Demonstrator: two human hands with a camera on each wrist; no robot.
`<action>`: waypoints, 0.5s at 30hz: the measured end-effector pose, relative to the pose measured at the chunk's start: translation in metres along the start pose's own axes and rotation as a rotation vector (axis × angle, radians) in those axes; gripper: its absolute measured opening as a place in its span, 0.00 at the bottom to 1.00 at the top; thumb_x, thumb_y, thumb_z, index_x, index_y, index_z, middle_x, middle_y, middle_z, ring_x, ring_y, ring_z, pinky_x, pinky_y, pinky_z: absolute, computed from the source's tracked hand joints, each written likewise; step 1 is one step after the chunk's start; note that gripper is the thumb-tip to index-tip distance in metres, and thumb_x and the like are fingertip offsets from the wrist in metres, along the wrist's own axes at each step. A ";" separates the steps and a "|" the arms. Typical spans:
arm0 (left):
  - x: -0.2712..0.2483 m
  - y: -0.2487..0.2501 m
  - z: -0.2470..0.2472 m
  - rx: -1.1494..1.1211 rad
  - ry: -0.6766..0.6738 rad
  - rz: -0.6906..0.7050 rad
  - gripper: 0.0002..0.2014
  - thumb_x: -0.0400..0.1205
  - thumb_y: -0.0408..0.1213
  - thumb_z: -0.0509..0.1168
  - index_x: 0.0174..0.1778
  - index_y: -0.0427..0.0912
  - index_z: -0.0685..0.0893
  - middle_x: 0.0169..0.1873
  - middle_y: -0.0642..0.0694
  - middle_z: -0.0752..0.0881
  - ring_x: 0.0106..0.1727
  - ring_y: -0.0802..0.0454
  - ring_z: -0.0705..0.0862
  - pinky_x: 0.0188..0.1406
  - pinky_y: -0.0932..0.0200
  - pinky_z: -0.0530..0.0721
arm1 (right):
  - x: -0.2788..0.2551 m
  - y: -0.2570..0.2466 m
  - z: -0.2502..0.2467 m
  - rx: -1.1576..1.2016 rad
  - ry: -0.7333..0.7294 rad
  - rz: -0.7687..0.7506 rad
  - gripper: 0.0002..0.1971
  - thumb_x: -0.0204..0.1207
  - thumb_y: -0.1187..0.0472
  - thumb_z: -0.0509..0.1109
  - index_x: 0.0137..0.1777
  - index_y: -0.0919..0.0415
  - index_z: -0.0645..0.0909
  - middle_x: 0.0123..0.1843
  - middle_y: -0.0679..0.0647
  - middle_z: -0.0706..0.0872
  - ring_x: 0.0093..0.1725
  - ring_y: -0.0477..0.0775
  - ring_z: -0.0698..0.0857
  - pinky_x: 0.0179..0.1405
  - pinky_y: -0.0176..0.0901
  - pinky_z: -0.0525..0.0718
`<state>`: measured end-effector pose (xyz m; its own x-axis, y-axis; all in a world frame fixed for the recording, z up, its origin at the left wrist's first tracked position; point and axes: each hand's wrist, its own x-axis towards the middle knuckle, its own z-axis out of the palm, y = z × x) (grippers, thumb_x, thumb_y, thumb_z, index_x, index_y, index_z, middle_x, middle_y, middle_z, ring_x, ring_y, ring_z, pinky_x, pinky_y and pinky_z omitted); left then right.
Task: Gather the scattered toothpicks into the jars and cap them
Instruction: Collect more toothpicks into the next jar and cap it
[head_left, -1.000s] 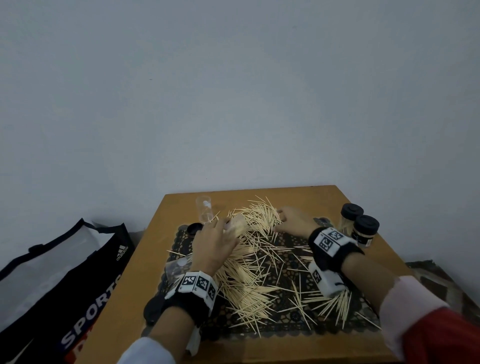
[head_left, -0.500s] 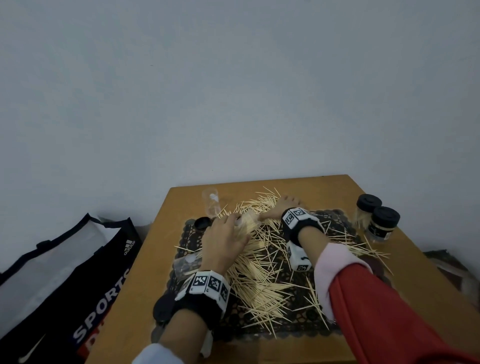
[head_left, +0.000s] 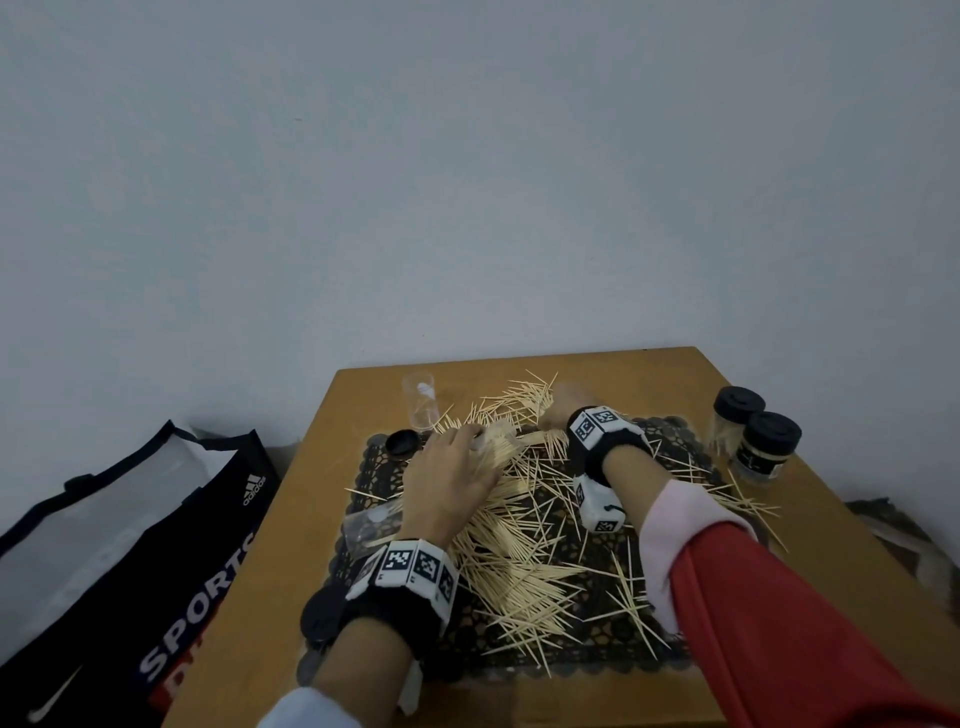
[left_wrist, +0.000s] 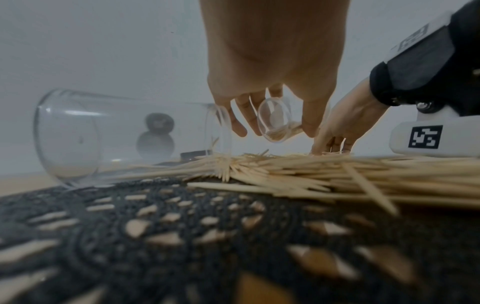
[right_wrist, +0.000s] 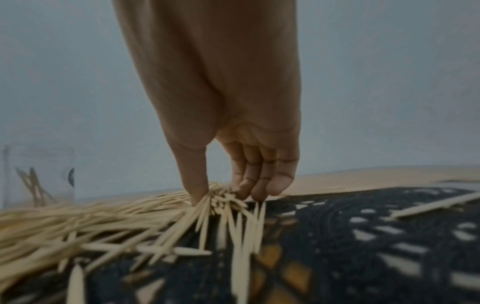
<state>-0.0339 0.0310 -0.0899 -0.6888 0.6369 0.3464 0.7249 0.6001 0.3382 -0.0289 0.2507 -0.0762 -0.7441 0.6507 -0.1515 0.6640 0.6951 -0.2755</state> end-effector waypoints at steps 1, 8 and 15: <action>0.000 0.000 0.000 0.000 -0.002 0.000 0.28 0.79 0.55 0.69 0.74 0.51 0.74 0.64 0.53 0.82 0.64 0.54 0.78 0.55 0.59 0.76 | -0.001 -0.001 -0.001 -0.027 0.000 -0.018 0.12 0.76 0.58 0.74 0.55 0.64 0.82 0.50 0.56 0.86 0.52 0.58 0.86 0.52 0.48 0.86; 0.000 0.000 -0.001 -0.021 -0.015 0.010 0.28 0.79 0.54 0.69 0.74 0.50 0.74 0.63 0.53 0.82 0.63 0.54 0.77 0.52 0.63 0.71 | -0.001 0.001 0.005 -0.171 -0.040 -0.140 0.15 0.80 0.66 0.65 0.66 0.67 0.80 0.63 0.61 0.85 0.60 0.61 0.85 0.60 0.51 0.84; -0.001 0.002 -0.002 -0.015 -0.035 0.015 0.28 0.80 0.54 0.68 0.75 0.49 0.73 0.65 0.52 0.81 0.64 0.54 0.77 0.54 0.62 0.74 | -0.013 0.017 0.001 -0.190 -0.118 -0.160 0.16 0.85 0.63 0.60 0.68 0.71 0.77 0.64 0.63 0.83 0.62 0.60 0.83 0.57 0.46 0.80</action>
<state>-0.0319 0.0303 -0.0878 -0.6773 0.6622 0.3207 0.7345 0.5836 0.3463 -0.0085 0.2538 -0.0795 -0.8368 0.4957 -0.2326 0.5310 0.8384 -0.1234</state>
